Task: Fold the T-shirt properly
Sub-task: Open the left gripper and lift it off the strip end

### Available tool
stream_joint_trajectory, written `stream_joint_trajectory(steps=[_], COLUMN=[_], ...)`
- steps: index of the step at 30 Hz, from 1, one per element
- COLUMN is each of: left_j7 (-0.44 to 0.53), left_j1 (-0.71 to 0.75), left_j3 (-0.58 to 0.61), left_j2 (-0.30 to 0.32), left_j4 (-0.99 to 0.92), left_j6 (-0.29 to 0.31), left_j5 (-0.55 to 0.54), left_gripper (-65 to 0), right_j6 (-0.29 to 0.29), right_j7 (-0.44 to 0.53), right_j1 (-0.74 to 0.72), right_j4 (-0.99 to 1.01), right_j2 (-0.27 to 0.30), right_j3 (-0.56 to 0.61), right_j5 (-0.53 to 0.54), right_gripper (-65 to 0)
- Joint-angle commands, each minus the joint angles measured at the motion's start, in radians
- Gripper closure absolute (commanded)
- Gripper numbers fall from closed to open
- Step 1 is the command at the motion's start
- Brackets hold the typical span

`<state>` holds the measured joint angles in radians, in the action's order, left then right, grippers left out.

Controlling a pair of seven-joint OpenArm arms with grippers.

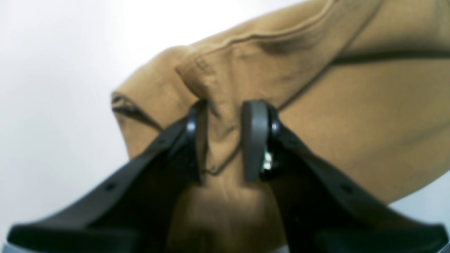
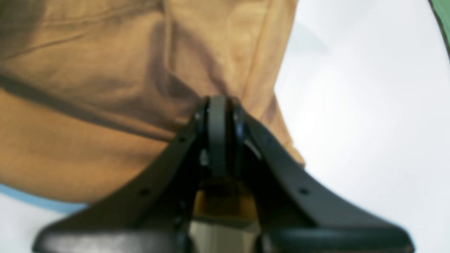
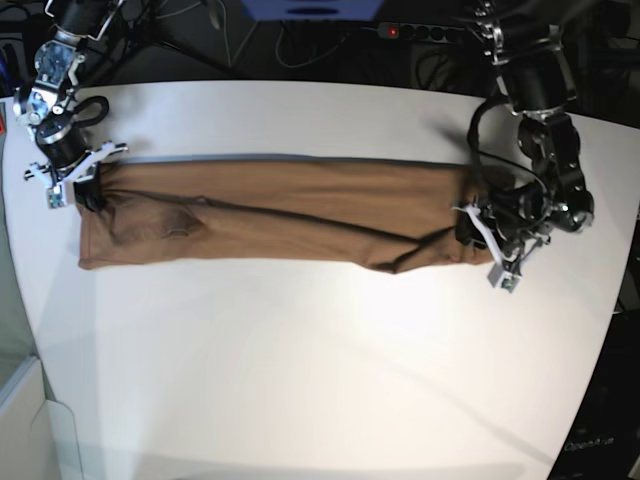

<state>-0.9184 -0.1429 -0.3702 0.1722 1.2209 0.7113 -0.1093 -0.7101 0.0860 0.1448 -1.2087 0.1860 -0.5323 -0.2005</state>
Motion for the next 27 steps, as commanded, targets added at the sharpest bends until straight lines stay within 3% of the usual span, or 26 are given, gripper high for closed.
stream_joint_trajectory(steps=[1, 9, 13, 22, 27], left_j7=[-0.089, -0.103, -0.164, -0.270, -0.270], left_j1=[0.007, -0.017, 0.016, 0.122, 0.124], left_j3=[0.006, 0.004, 0.006, 0.004, -0.083], left_j2=[-0.015, -0.023, -0.009, 0.137, 0.171], left_j4=[-0.026, 0.003, 0.070, 0.279, 0.274], left_j6=[-0.013, -0.013, -0.013, -0.013, -0.013], left_j5=[0.082, 0.075, -0.020, -0.298, -0.338], left_gripper=[-16.4, -16.4, -16.4, -16.4, -16.4], right_j6=[0.012, 0.012, 0.012, 0.012, 0.012], right_j7=[-0.039, -0.045, -0.044, -0.044, -0.041], right_j1=[-0.006, 0.003, 0.005, 0.005, 0.003], right_j4=[-0.004, -0.003, -0.003, -0.003, -0.003], right_j2=[0.022, 0.020, 0.020, 0.004, -0.009], right_j3=[-0.005, -0.005, -0.005, -0.005, -0.004], right_j5=[-0.024, -0.024, -0.023, -0.023, -0.023], right_gripper=[-2.8, -2.8, -2.8, -2.8, -2.8])
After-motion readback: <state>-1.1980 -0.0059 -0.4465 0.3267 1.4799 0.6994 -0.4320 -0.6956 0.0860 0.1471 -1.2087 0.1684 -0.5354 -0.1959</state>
